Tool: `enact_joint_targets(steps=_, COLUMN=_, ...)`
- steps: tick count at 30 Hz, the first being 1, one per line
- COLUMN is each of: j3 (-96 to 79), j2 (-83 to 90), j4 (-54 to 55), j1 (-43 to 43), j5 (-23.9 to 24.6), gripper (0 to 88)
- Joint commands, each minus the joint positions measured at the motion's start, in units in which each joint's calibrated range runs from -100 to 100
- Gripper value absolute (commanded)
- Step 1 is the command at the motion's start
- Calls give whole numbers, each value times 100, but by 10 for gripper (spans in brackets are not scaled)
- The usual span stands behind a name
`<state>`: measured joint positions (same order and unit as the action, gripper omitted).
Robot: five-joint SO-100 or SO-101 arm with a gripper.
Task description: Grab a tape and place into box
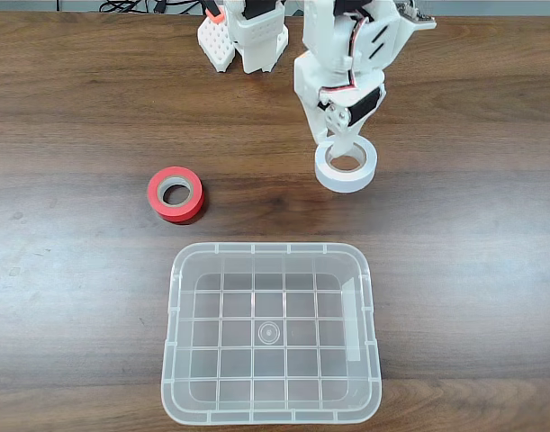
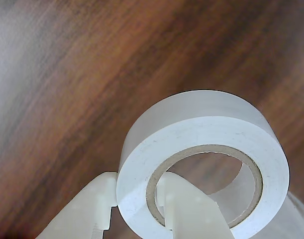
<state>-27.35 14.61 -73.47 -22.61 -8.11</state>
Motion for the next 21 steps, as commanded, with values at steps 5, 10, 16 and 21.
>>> enact_joint_targets(steps=5, j3=2354, j2=711, j4=-718, j1=696, j5=-32, gripper=21)
enact_joint_targets(steps=10, j3=3580, j2=164, j4=-769, j1=1186, j5=-106, gripper=21)
enact_joint_targets(steps=16, j3=4947, j2=-1228, j4=-709, j1=1647, j5=-106, gripper=21)
enact_joint_targets(steps=21, j3=6313, j2=-2571, j4=-700, j1=1779, j5=-106, gripper=21)
